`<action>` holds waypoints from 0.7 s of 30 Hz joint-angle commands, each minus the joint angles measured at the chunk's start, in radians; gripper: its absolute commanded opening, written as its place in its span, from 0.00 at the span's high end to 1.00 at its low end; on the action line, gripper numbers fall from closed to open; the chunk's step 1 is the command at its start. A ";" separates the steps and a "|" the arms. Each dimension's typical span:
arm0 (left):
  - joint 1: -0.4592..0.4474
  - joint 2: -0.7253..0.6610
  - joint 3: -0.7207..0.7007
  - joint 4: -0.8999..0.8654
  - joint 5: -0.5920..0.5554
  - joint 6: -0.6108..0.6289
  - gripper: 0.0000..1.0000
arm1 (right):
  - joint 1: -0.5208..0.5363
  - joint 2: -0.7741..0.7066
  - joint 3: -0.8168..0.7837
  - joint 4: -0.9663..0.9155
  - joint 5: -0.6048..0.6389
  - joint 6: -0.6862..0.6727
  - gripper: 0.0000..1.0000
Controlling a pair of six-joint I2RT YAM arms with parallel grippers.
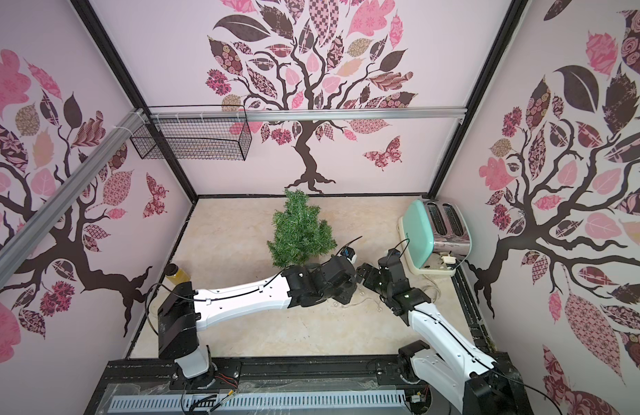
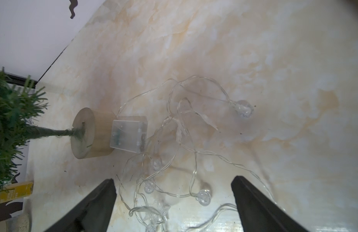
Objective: Remove string lights from the small christmas tree
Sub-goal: Place the light string at the center of the board.
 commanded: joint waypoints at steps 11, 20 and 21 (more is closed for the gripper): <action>-0.088 -0.439 0.019 0.155 -0.198 0.221 0.02 | 0.002 -0.121 0.162 0.113 0.151 -0.020 0.01; 0.400 -0.725 -0.044 0.140 -0.209 0.326 0.02 | 0.002 -0.012 0.265 0.206 0.240 -0.119 0.00; 0.492 -0.745 -0.082 0.140 -0.176 0.314 0.02 | 0.001 -0.004 0.267 0.222 0.255 -0.119 0.00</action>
